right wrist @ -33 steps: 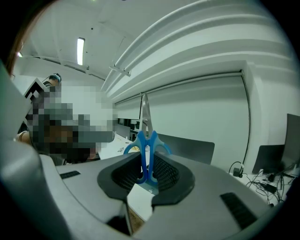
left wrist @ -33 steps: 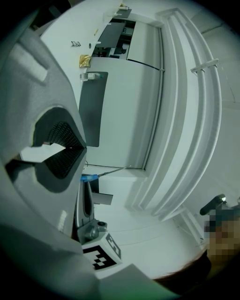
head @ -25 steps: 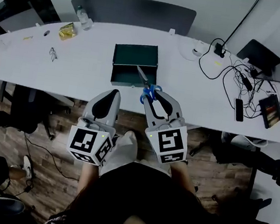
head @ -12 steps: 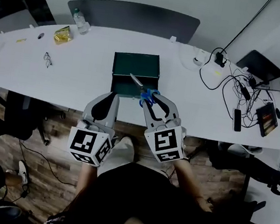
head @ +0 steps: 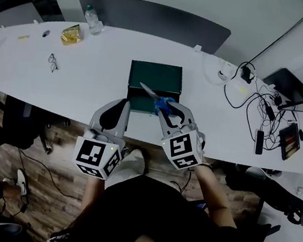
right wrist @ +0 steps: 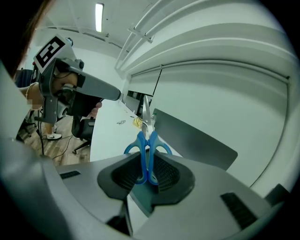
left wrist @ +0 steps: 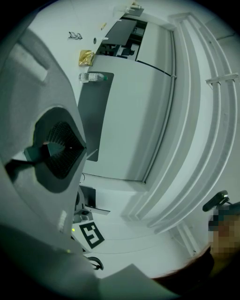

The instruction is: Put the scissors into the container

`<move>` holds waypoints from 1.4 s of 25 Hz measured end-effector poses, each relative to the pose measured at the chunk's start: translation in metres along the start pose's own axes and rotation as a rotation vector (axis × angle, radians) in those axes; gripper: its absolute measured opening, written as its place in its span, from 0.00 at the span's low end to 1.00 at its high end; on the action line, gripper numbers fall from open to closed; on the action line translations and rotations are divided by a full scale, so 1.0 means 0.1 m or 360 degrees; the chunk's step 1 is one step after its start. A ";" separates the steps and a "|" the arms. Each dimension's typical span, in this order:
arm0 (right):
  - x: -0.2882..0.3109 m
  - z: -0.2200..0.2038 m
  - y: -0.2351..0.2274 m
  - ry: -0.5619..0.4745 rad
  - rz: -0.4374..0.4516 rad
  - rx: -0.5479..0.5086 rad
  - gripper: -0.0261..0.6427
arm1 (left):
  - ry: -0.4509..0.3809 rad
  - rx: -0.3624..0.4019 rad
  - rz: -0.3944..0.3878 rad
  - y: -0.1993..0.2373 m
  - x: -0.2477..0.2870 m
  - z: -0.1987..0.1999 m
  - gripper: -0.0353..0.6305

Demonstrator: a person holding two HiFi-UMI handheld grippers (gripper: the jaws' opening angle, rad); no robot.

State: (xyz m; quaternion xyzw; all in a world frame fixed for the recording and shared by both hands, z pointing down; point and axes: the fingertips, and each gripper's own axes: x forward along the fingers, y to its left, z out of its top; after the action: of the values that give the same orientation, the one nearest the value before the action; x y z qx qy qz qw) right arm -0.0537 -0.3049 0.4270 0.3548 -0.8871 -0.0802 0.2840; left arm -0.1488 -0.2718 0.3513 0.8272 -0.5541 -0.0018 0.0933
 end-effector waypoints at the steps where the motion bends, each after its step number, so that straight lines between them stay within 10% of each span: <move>1: 0.06 -0.01 -0.01 0.0013 0.0013 -0.0018 0.17 | 0.0002 -0.0006 0.0003 0.04 0.03 -0.01 0.07; 35: 1.31 -1.23 0.01 0.0571 0.0421 -0.0452 0.17 | 0.0173 -0.0097 -0.0026 0.63 0.76 -0.45 0.07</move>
State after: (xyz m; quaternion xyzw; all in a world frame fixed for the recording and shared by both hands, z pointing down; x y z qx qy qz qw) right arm -0.0621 -0.3853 0.5878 0.2008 -0.8410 -0.1020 0.4919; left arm -0.1723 -0.3582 0.4131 0.8274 -0.5411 0.0256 0.1483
